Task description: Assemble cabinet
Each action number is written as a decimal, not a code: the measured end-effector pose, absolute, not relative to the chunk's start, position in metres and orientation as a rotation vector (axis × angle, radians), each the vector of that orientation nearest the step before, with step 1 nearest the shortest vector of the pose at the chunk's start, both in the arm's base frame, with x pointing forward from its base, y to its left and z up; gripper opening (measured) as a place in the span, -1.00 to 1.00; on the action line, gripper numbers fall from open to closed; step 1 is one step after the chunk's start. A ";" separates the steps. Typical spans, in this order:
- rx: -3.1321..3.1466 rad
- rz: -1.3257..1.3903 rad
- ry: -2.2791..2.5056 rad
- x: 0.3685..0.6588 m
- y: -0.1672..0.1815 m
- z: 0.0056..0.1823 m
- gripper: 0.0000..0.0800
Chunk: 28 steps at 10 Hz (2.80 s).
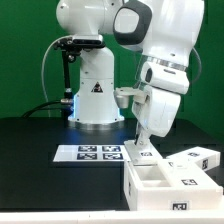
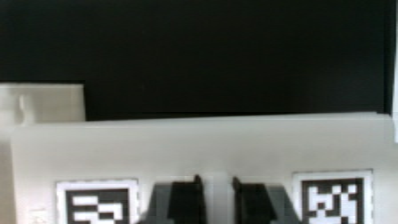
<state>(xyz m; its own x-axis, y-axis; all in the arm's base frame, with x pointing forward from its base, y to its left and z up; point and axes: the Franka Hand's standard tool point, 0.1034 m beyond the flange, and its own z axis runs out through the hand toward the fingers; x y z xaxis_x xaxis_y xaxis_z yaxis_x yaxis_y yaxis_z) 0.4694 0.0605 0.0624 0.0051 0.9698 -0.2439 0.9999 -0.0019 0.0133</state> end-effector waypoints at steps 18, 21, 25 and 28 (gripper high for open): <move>2.092 -0.289 2.078 0.469 0.049 0.061 -0.84; 2.088 -0.315 2.081 0.469 0.050 0.063 -0.84; 2.089 -0.313 2.077 0.470 0.050 0.066 -0.84; 2.086 -0.321 2.081 0.472 0.048 0.062 -0.84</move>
Offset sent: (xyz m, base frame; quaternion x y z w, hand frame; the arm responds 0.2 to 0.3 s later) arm 0.0015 -0.0108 0.0019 0.0102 -0.0244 0.0278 0.9993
